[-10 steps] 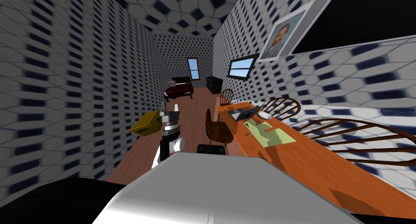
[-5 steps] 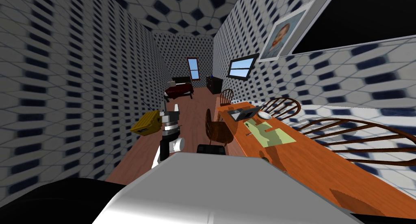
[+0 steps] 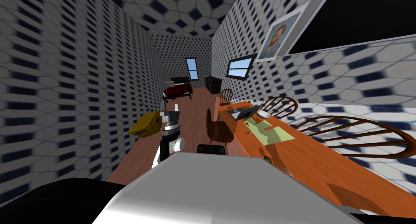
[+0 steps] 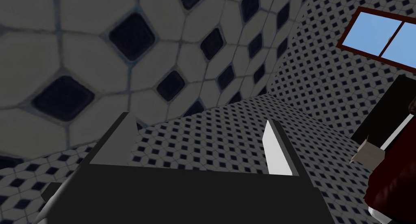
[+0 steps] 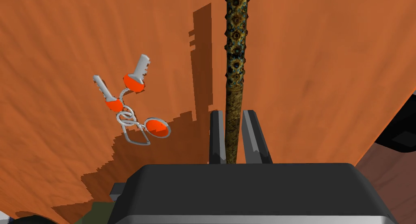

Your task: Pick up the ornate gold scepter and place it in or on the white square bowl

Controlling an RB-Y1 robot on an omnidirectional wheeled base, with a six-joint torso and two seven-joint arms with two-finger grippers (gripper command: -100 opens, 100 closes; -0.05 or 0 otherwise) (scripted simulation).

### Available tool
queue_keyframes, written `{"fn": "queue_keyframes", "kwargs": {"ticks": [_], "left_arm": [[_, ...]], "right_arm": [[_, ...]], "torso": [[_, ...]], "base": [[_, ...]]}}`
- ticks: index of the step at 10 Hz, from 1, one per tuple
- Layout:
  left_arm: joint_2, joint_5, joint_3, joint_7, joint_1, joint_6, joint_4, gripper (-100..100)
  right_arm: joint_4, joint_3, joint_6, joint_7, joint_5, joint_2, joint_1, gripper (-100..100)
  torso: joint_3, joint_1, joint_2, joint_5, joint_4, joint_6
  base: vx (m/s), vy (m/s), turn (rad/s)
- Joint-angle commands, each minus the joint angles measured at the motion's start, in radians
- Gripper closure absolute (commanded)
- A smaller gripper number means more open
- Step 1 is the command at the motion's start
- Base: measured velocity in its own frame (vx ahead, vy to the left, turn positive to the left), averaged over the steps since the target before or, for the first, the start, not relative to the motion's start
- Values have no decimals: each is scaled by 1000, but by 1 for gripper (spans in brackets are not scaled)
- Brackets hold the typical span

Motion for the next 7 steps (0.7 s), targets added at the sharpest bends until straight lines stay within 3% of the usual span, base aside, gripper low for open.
{"fn": "queue_keyframes", "kwargs": {"ticks": [1, 2, 7], "left_arm": [[0, 0, 0, 0, 0, 0, 0, 0], [0, 0, 0, 0, 0, 0, 0, 0], [0, 0, 0, 0, -1, 0, 0, 0]], "right_arm": [[0, 0, 0, 0, 0, 0, 0, 0], [33, 8, -4, -25, -10, -14, -5, 100], [99, 30, -16, -79, -32, -27, -14, 100]], "torso": [[0, 0, 0, 0, 0, 0], [0, -1, 0, 0, 0, 0], [10, 0, 18, 1, 3, 2]], "base": [[0, 0, 0], [-126, 12, 181], [-229, 29, 137]]}}
